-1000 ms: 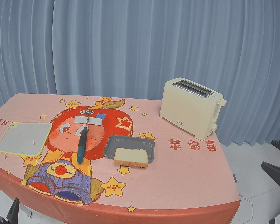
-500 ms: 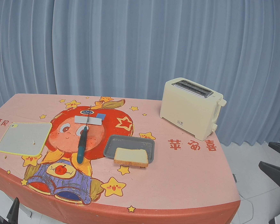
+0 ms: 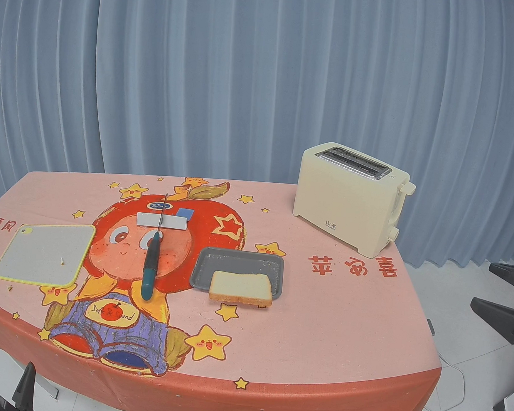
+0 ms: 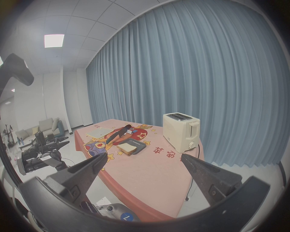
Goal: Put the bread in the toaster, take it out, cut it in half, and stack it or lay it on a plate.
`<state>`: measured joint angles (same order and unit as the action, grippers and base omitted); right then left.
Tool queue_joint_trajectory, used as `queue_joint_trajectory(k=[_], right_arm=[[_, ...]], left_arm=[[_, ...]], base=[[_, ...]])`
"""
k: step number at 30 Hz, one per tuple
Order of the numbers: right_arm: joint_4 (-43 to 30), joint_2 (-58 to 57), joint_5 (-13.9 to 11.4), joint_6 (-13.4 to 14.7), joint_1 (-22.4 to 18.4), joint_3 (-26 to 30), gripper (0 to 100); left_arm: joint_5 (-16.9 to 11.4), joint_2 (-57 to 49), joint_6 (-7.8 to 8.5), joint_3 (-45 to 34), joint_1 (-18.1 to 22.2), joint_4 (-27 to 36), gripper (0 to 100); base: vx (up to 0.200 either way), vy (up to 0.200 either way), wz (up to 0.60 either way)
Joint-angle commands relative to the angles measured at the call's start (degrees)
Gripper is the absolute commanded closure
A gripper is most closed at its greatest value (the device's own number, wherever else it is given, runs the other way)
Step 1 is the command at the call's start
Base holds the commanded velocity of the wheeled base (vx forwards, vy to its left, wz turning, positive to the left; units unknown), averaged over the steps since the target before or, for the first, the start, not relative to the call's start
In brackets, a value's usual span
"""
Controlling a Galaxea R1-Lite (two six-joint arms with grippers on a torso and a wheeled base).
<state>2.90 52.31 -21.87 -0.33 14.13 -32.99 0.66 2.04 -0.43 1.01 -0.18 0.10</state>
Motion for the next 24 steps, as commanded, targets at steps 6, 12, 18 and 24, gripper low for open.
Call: queue_joint_trajectory(k=[6, 12, 18, 24], right_arm=[[0.17, 4.99, 0.69, 4.55, 0.11, -0.67, 0], [0.17, 8.51, 0.69, 6.13, 1.25, -0.41, 0], [0.17, 8.95, 0.78, 13.07, 7.49, -0.85, 0], [0.17, 10.00, 0.78, 15.71, 12.06, -0.76, 0]], left_arm=[[0.04, -0.01, -0.01, -1.01, 0.09, -0.01, 0], [0.04, -0.01, -0.01, -1.01, 0.01, -0.01, 0], [0.04, -0.01, -0.01, -1.01, 0.01, -0.01, 0], [-0.04, -0.01, -0.01, -1.01, 0.09, -0.01, 0]], base=[[0.000, 0.000, 0.00], [0.000, 0.000, 0.00], [0.000, 0.000, 0.00], [0.000, 0.000, 0.00]])
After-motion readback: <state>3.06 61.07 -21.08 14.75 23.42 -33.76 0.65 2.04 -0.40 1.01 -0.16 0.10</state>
